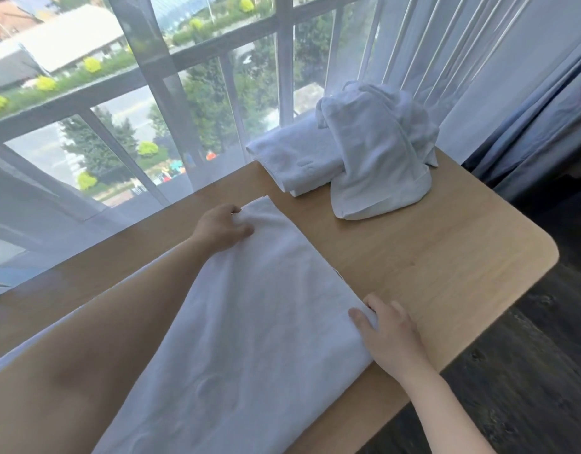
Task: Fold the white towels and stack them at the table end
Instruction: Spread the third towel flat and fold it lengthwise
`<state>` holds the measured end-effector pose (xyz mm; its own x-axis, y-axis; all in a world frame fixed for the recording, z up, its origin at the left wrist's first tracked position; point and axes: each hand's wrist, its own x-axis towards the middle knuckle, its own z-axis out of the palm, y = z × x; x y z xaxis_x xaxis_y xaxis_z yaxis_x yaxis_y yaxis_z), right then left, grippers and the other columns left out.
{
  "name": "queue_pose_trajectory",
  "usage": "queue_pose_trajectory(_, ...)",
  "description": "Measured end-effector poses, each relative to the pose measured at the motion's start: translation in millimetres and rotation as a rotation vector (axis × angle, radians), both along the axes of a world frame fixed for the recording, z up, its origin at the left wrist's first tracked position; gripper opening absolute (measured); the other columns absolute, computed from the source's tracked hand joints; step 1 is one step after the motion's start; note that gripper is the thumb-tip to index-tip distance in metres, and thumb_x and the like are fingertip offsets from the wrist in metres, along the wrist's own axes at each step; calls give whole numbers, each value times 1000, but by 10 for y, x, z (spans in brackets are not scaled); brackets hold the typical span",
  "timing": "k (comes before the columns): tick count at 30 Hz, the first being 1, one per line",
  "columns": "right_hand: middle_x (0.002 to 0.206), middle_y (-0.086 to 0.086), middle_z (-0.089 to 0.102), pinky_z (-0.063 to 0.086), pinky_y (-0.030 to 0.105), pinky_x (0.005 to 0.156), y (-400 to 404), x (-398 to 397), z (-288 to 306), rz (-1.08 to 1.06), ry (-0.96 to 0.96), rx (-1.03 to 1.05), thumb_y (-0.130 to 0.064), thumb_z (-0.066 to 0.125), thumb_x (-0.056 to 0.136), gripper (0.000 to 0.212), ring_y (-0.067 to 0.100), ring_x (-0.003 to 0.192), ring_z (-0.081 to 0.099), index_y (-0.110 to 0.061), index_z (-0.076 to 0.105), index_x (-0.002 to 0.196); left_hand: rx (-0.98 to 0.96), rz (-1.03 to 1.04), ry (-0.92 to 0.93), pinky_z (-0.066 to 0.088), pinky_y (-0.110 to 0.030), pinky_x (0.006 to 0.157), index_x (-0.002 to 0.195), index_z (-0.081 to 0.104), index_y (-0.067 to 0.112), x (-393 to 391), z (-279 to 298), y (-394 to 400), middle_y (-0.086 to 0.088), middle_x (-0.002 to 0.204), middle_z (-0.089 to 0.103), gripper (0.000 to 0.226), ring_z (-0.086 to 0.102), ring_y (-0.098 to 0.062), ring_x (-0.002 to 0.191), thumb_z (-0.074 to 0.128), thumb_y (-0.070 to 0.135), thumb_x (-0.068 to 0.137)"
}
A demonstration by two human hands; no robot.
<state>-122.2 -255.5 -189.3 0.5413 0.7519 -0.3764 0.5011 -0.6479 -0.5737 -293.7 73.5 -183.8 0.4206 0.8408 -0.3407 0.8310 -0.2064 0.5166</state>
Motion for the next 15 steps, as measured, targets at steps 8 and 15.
queue_pose_trajectory(8, 60, -5, 40, 27, 25, 54, -79, 79, 55, -132, 261, 199, -67, 66, 83, 66, 11, 59, 38, -10, 36, 63, 166, -32, -85, 36, -34, 71, 95, 55, 22, 41, 128, 84, 3, 90, 59, 21, 54, -24, 90, 70, 34, 87)
queue_pose_trajectory(15, 62, -3, 45, 31, 33, 59, 84, 143, 33, -145, 184, 3, -65, 63, 84, 55, 14, 61, 42, -20, 39, 64, 155, 87, -104, 39, -38, 93, 118, 54, 18, 57, -156, -49, -7, 119, 57, 38, 49, -32, 121, 72, 33, 88)
